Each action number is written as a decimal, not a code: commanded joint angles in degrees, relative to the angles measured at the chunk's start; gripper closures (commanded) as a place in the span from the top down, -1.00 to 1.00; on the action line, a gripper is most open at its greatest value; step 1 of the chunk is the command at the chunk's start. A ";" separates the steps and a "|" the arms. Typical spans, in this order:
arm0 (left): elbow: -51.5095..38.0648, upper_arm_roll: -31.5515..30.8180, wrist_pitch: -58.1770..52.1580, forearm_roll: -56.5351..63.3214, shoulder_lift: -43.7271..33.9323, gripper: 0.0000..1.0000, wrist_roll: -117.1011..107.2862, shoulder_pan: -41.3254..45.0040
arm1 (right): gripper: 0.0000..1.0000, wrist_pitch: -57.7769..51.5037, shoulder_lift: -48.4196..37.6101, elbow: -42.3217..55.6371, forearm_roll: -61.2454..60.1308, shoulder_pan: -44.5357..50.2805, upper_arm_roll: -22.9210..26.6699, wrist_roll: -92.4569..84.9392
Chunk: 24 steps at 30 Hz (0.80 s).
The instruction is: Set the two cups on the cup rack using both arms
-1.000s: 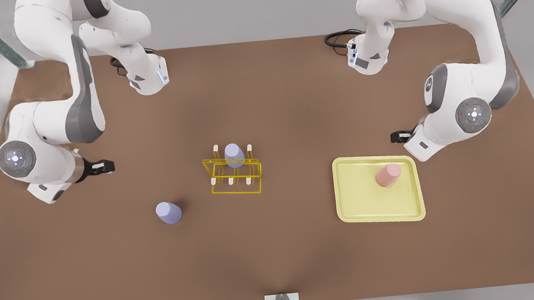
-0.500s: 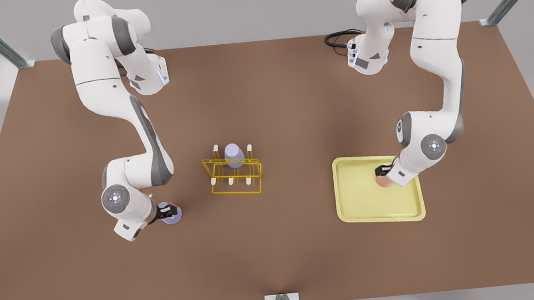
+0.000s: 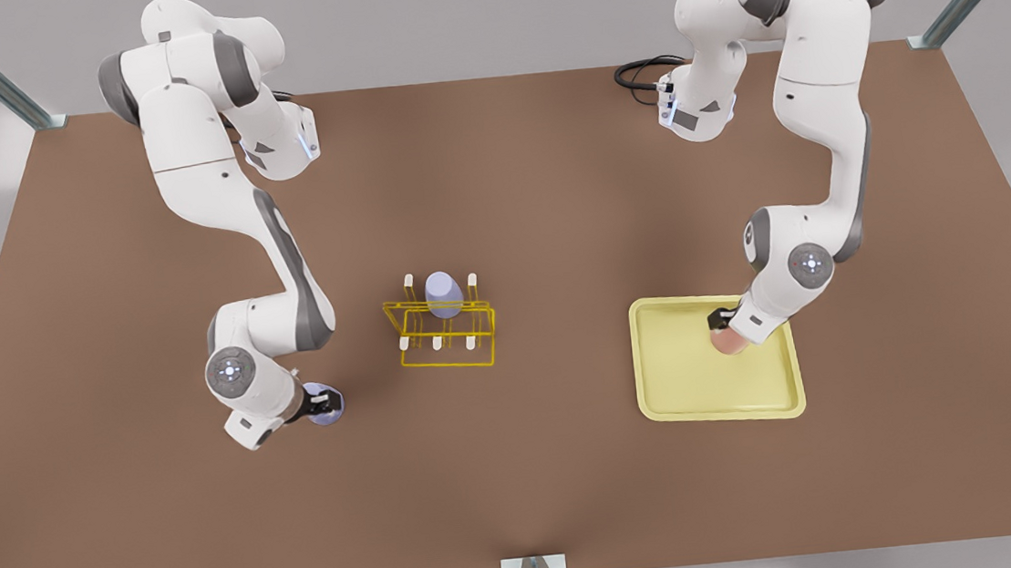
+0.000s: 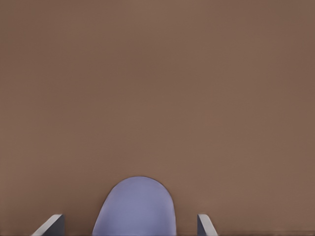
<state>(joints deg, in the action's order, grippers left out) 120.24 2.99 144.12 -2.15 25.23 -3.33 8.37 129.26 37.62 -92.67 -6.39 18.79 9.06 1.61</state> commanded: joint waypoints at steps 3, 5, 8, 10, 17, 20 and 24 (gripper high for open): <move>0.17 0.00 3.88 -1.36 0.61 1.00 -0.10 0.15 | 1.00 -3.13 0.00 -0.67 -0.02 0.02 0.00 2.52; 0.17 0.00 3.89 -1.36 0.88 1.00 -0.10 0.24 | 1.00 -3.22 -0.09 -1.46 -0.11 0.02 0.00 2.08; 0.17 0.00 3.98 -1.36 1.23 0.81 -0.10 0.24 | 1.00 -2.08 -0.27 -2.51 -0.11 0.10 0.00 1.99; 0.08 0.00 3.97 -1.36 1.14 0.80 -0.10 0.24 | 1.00 -1.73 -0.27 -2.95 -0.02 0.01 0.00 0.94; -0.27 0.09 3.97 -1.19 0.88 0.78 -0.28 0.15 | 1.00 0.82 -0.18 -3.04 -6.79 0.81 0.00 1.38; -0.27 0.09 3.97 -1.19 0.97 0.78 -0.28 0.15 | 1.00 0.56 -0.44 -3.83 -6.88 0.54 0.00 1.64; -0.19 0.00 4.06 -1.36 1.23 0.74 -0.28 0.15 | 1.00 0.47 -0.71 -4.54 -6.88 0.10 0.00 0.85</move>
<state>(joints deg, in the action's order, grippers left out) 120.07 2.99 148.10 -3.48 26.46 -3.31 8.53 129.35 37.01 -97.15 -12.69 18.94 9.05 2.84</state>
